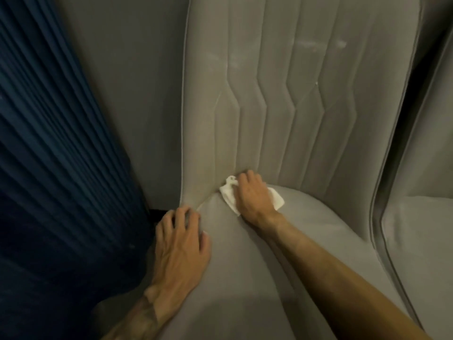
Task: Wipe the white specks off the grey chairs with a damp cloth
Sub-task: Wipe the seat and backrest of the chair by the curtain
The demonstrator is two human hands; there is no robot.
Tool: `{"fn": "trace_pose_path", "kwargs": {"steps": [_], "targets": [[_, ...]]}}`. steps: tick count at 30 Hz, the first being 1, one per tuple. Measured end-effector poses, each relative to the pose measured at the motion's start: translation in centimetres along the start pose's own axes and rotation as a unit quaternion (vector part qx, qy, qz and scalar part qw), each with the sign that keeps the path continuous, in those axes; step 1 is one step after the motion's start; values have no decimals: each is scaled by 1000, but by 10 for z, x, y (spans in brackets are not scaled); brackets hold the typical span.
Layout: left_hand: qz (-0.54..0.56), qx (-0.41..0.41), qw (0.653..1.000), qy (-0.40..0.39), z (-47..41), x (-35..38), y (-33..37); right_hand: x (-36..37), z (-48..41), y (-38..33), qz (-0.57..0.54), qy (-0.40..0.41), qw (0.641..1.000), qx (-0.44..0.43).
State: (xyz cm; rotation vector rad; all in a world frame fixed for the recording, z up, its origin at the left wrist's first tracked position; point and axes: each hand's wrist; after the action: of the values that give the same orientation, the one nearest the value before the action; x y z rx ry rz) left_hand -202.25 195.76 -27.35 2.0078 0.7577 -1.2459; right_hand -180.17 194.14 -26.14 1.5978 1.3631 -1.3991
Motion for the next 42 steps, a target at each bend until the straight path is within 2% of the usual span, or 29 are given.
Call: {"fn": "trace_pose_path", "kwargs": {"steps": [3,6,8,12,16,19,21,25,27,29,31,33,35,37,40,42], "targets": [[-23,42,998,49,-26,-2,1,4,-2,12,27,59,997,46],[-22,72,991,114,-60,-3,6,11,-4,0,-26,38,998,-32],[-8,76,984,160,-82,-3,12,7,-3,2,-23,34,995,-87],[43,96,967,232,-127,-13,23,-19,-1,34,42,166,982,-81],[83,119,949,281,-179,-39,32,-70,-23,73,127,272,948,-106],[99,122,936,314,-214,-56,38,-116,-53,98,140,363,917,-82],[101,125,929,333,-229,-59,40,-132,-62,110,139,395,905,-79],[91,140,919,357,-238,-53,37,-128,-55,119,209,345,905,-132],[92,139,917,362,-240,-50,36,-147,-60,125,215,341,905,-132],[94,137,916,364,-242,-49,36,-184,-78,130,202,388,894,-94],[96,140,916,364,-242,-48,36,-222,-98,134,200,452,869,-36],[96,140,916,362,-243,-48,36,-227,-107,127,198,488,850,9],[99,140,918,359,-243,-49,37,-203,-100,119,192,454,870,9],[101,137,919,356,-242,-50,38,-181,-84,114,209,395,893,-41],[105,141,920,351,-239,-52,39,-209,-90,125,264,353,891,-109],[111,143,920,349,-240,-54,40,-240,-109,131,265,387,880,-80]]}}
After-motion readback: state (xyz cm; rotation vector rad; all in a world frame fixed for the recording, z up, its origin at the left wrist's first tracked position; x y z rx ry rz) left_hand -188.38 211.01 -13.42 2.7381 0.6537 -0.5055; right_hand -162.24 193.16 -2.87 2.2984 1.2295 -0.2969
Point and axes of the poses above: each hand's wrist, its own z-axis away from the middle knuckle, its own x-axis out of the palm, y = z × x, and after that the axes turned 4 degrees about -x, right-handed
